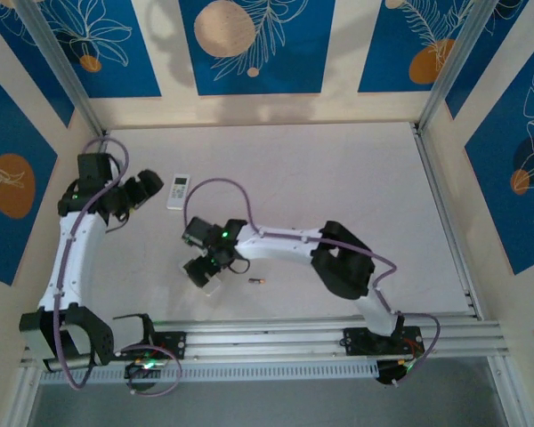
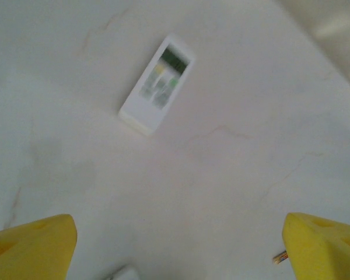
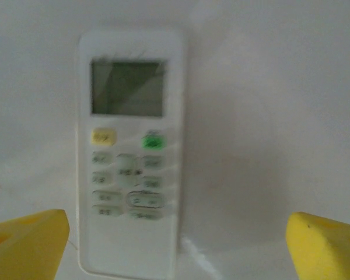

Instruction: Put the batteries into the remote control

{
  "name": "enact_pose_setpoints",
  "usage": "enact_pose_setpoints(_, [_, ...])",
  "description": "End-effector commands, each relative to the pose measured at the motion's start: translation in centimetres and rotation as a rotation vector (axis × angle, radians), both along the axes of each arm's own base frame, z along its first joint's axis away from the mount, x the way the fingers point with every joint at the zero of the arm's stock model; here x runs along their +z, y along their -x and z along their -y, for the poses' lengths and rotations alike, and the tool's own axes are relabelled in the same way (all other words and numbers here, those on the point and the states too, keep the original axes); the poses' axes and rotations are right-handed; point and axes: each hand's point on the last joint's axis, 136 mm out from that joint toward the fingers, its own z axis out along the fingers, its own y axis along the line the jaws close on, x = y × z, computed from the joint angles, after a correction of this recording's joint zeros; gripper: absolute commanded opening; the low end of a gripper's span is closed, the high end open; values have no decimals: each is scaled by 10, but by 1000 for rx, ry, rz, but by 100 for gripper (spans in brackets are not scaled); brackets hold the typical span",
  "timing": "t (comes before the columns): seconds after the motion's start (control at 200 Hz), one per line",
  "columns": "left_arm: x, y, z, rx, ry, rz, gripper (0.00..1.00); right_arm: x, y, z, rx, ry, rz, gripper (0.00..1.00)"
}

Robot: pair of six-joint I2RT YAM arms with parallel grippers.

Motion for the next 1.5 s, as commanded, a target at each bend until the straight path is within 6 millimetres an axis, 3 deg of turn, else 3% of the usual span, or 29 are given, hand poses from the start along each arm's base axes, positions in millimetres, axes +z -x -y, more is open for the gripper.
enact_pose_setpoints(0.0, [-5,13,5,18,102,15,91,-4,12,5,52,79,-18,96])
enact_pose_setpoints(0.21, [-19,17,7,37,130,-10,91,-40,20,13,99,192,-29,89])
enact_pose_setpoints(0.32, [-25,19,9,36,146,-33,92,-47,18,18,70,206,-48,74])
enact_pose_setpoints(0.395, [-26,21,12,19,154,-38,92,-31,14,12,36,118,-94,59])
enact_pose_setpoints(0.49, [-23,26,17,-2,157,-39,91,8,-4,10,-40,-68,-159,50])
enact_pose_setpoints(0.57, [-16,29,34,-53,180,-14,89,37,-31,22,-138,-243,-229,48])
enact_pose_setpoints(0.665, [-11,32,73,-177,198,3,89,62,-52,36,-193,-404,-326,48])
enact_pose_setpoints(0.815, [-12,29,127,-302,297,-4,88,94,-57,35,-136,-524,-363,48])
enact_pose_setpoints(0.925, [-18,23,146,-327,305,-21,86,108,-51,26,-86,-559,-372,48])
enact_pose_setpoints(1.01, [-22,18,153,-323,299,-31,79,112,-46,21,-60,-560,-367,49])
enact_pose_setpoints(1.1, [-31,15,151,-277,296,-58,64,115,-46,20,-58,-574,-364,49])
enact_pose_setpoints(1.23, [-43,17,143,-210,280,-108,27,120,-46,19,-55,-584,-347,50])
enact_pose_setpoints(1.28, [-43,17,142,-183,290,-114,15,122,-47,20,-52,-574,-324,56])
enact_pose_setpoints(1.325, [-42,18,141,-161,303,-115,11,125,-50,23,-54,-561,-276,67])
enact_pose_setpoints(1.4, [-40,19,139,-118,322,-128,7,135,-64,35,-74,-543,-115,76])
enact_pose_setpoints(1.495, [-48,31,120,56,302,-239,8,164,-70,41,28,-549,284,83])
